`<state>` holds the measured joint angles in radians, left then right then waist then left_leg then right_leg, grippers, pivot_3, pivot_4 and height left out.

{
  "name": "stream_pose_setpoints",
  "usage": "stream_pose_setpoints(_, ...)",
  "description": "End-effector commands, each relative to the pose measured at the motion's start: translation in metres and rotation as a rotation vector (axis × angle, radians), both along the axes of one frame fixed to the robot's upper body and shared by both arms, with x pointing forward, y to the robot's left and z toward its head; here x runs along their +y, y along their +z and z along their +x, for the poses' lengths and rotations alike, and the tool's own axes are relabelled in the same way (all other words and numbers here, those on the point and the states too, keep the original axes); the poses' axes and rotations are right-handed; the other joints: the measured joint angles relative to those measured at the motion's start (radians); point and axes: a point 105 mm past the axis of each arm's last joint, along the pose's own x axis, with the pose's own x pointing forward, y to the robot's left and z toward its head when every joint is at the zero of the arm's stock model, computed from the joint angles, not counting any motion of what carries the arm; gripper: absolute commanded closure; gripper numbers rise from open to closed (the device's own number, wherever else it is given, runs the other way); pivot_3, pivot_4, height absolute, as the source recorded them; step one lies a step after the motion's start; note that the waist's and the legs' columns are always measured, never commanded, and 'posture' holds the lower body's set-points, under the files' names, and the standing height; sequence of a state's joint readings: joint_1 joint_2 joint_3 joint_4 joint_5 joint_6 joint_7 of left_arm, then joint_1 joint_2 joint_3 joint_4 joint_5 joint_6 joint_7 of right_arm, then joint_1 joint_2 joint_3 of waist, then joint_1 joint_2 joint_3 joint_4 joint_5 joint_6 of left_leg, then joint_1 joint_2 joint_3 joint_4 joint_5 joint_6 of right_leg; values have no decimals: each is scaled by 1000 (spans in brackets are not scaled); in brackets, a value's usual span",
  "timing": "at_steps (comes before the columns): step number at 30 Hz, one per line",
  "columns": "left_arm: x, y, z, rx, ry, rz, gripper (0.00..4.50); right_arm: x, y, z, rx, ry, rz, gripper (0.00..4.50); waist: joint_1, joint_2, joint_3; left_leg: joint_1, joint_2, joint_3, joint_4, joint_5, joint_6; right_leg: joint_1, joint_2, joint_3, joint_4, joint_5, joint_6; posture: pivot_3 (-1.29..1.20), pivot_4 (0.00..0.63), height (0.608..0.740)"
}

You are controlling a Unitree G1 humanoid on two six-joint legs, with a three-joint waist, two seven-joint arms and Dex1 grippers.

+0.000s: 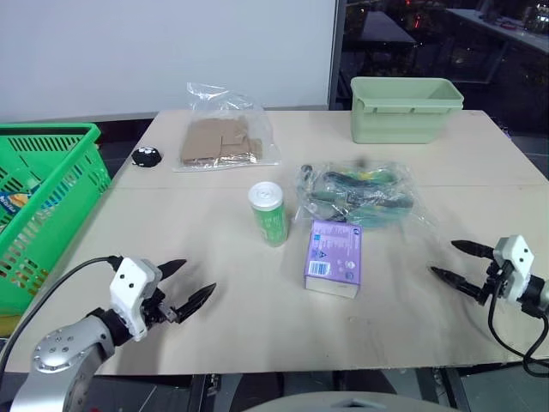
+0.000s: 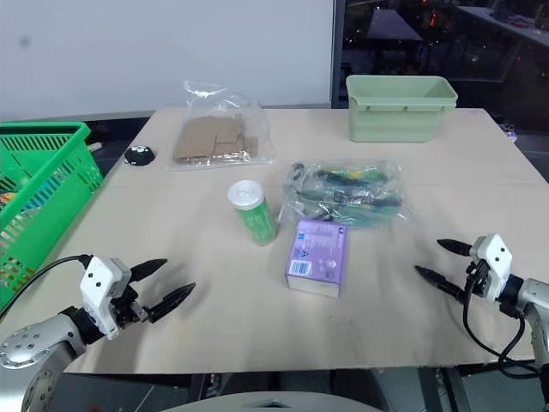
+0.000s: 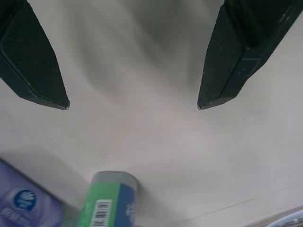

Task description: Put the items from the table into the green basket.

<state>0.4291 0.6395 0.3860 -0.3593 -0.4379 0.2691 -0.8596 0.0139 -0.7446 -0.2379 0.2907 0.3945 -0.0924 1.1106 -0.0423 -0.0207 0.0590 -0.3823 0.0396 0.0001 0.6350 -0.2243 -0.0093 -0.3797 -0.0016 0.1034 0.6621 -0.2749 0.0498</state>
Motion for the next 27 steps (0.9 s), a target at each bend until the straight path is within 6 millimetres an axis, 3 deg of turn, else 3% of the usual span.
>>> stream_pose_setpoints(1, 0, 19, 0, -51, -53, -2, 26, -1, 29, 19, -150, -18, -108, 0, 0, 0, 1, 0, 0, 0, 0, 0, 0, 0, 0, 0, 0, 0, 0, 12, 31, 740)
stream_pose_setpoints(5, -3, 52, 3, -139, -158, 20, 26, 16, 65, 43, -263, -10, -144, 0, -1, 1, 3, 0, 0, 0, 0, 0, 0, -1, 0, 0, 0, 0, 0, 12, 31, 740)
stream_pose_setpoints(9, -18, 83, 1, -163, -297, 6, 26, 50, 87, 57, -305, 110, -218, 0, 0, 2, 3, 0, 1, 1, 0, 0, 0, -1, 0, 1, 0, 0, 0, 29, 27, 740)
stream_pose_setpoints(17, -40, 115, -8, -120, -473, -23, 26, 92, 70, 78, -252, 350, -443, 0, 0, 2, 3, -2, 0, 0, -1, -1, 1, -1, 1, -1, 0, 0, 0, 51, 5, 740)
stream_pose_setpoints(22, -43, 123, -8, -128, -469, -21, 26, 90, 59, 106, -202, 332, -585, 0, 0, 2, 3, -1, 0, 0, -1, -1, 1, -1, 0, -1, 0, 0, 0, 73, 0, 740)
stream_pose_setpoints(27, -42, 120, -9, -141, -414, -19, 26, 87, 43, 122, -108, 303, -628, 0, 3, 1, 3, -1, 0, -1, -1, -1, 1, -1, 1, -1, 1, 1, -2, 101, 0, 740)
